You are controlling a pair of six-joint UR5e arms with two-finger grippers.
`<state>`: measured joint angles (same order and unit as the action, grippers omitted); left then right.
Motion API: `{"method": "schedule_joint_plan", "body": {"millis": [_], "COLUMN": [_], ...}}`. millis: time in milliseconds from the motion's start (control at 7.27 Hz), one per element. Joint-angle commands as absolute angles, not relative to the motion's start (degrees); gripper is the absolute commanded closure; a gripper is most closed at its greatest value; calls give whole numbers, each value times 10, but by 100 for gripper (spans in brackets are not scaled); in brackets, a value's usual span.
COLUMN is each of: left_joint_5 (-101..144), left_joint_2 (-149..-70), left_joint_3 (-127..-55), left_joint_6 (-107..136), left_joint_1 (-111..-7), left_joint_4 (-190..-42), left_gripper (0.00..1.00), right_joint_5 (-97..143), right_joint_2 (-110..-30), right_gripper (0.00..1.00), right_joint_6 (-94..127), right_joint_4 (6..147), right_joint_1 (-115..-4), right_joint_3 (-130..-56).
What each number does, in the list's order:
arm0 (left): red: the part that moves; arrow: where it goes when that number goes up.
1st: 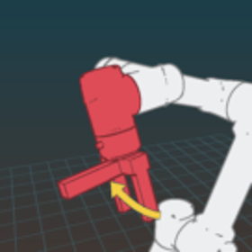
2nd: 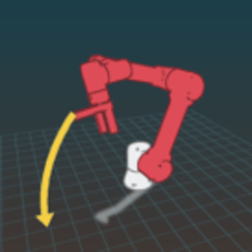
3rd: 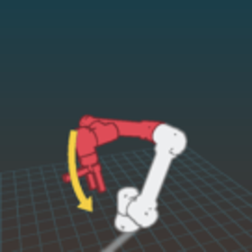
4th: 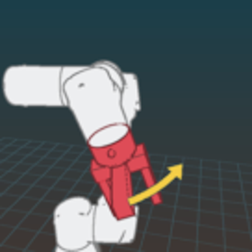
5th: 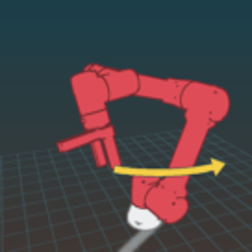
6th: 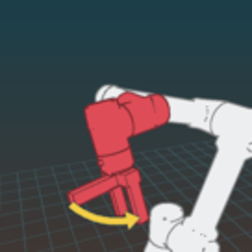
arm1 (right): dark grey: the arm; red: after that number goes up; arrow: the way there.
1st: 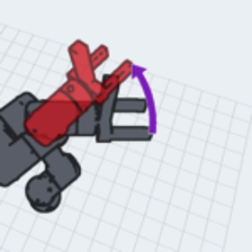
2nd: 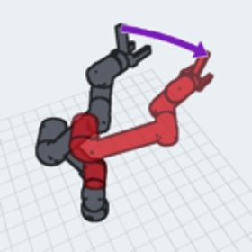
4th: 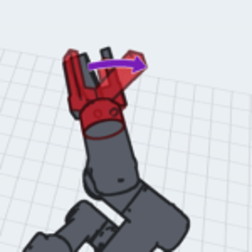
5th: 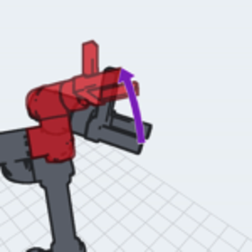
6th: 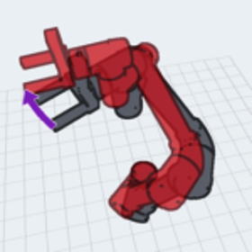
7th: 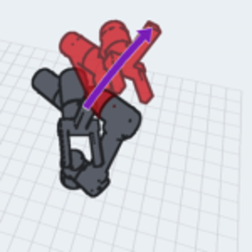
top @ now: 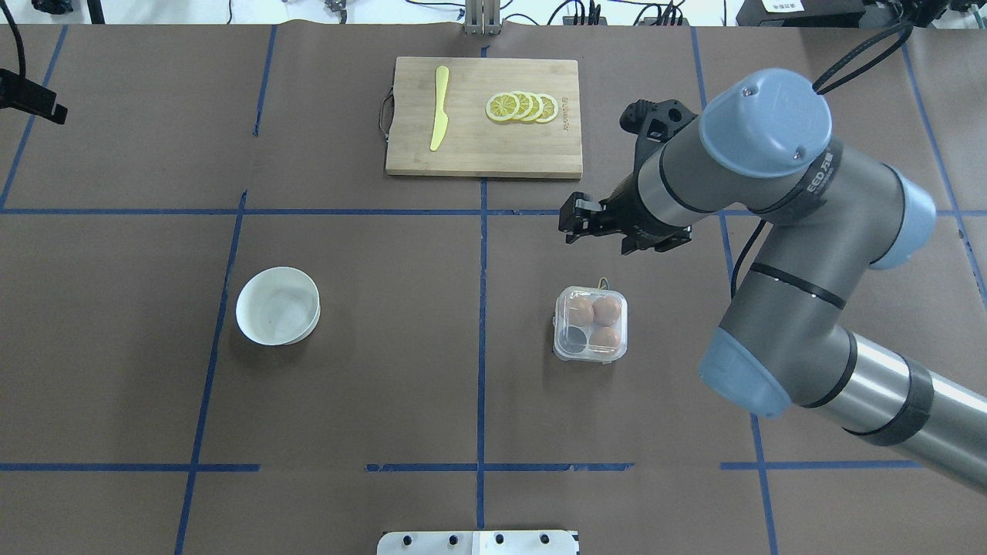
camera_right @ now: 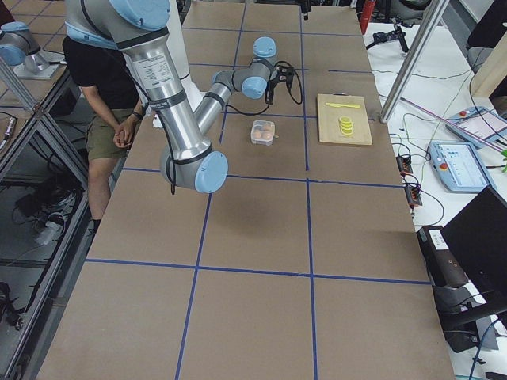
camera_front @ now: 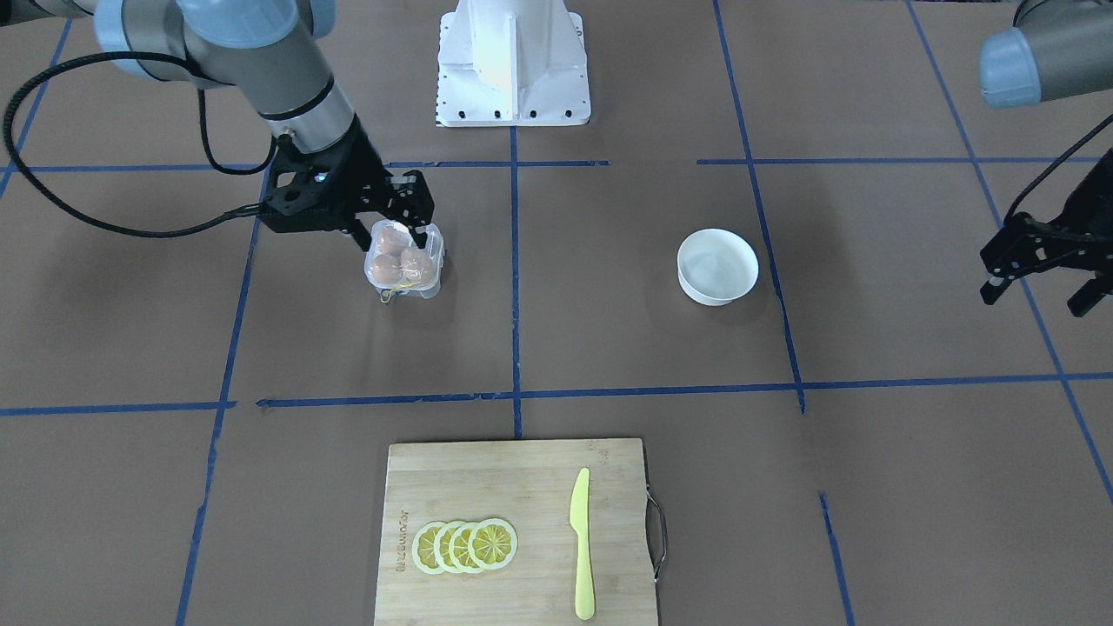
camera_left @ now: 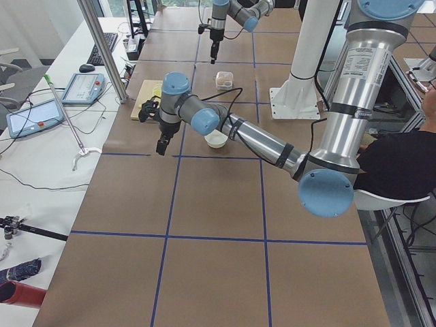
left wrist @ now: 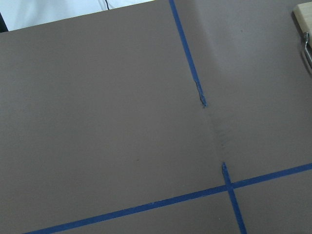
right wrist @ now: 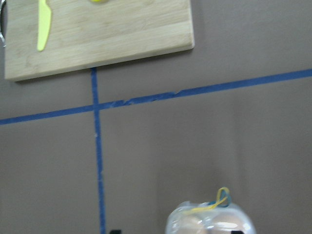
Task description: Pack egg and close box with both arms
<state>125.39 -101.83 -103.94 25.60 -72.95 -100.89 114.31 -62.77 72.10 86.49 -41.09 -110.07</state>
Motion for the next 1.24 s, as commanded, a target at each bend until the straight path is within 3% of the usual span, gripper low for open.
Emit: {"method": "schedule_joint_plan", "body": {"millis": [0, 550, 826, 1101], "left_joint_5": [1278, 1281, 1281, 1283], "left_joint_2": [-1013, -976, -958, -930], "left_joint_3": [-1016, -994, -969, -930], "left_joint_6": [243, 121, 57, -35], "left_joint_1": [-763, -809, -822, -850], "left_joint_4": [-1001, -951, -947, -947], "left_gripper": [0, 0, 0, 0], "right_joint_5": [1216, 1316, 1366, 1372], "right_joint_2": [-690, -843, -874, -892], "right_gripper": [0, 0, 0, 0], "right_joint_6": [559, 110, 7, 10], "right_joint_4": [921, 970, 969, 965], "right_joint_1": [-537, -786, -866, -884], "right_joint_3": [-1106, -1041, -967, -963]}}
